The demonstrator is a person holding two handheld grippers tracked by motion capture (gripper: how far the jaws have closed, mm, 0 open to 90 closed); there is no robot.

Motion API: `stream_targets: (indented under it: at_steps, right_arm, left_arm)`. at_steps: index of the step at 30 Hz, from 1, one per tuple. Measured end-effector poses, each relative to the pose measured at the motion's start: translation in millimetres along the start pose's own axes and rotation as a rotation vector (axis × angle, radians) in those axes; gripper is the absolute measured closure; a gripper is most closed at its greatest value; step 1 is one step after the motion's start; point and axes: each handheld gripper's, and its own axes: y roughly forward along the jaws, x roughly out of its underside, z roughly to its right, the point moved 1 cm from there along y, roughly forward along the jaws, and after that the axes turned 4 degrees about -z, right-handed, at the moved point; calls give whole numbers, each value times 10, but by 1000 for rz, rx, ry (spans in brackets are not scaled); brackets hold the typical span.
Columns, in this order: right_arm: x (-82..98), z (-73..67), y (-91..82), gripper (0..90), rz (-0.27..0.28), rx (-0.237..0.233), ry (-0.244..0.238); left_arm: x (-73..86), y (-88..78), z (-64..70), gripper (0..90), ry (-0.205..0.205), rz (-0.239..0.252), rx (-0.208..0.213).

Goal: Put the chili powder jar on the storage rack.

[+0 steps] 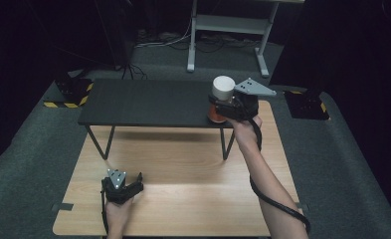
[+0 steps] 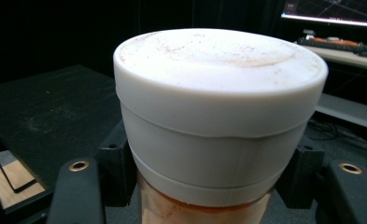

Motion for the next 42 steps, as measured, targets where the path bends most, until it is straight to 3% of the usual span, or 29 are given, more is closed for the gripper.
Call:
stream_targets:
  at_steps: [4, 8, 13, 18, 23, 27, 32, 37, 39, 42]
  right_arm:
    - [63, 36, 35, 347, 9, -2, 27]
    - [25, 33, 33, 345, -9, -3, 13]
    - [23, 53, 36, 339, -12, -10, 34]
    - [38, 47, 30, 164, -9, -18, 35]
    - [112, 51, -16, 115, -7, -10, 42]
    - [235, 102, -113, 91, 9, -8, 54]
    - [437, 123, -317, 79, 15, -28, 7]
    - [618, 154, -433, 75, 18, -51, -3]
    - [762, 152, -502, 75, 19, -48, -14]
    - [1033, 105, -643, 84, 47, -39, 7]
  left_arm:
    - [0, -1, 2, 117, 2, 0, 0]
    - [6, -4, 0, 117, 0, 3, 0]
    - [7, -4, -2, 117, 0, 4, 2]
    - [10, -7, -7, 117, -1, 6, 3]
    - [13, -9, -9, 117, -1, 7, 5]
    - [13, -9, -8, 117, -1, 7, 4]
    - [10, -6, 1, 117, 3, 4, 3]
    - [9, -6, 8, 117, 4, 3, 0]
    - [9, -6, 10, 117, 6, 3, -1]
    - [3, -5, 17, 117, 9, -1, -4]
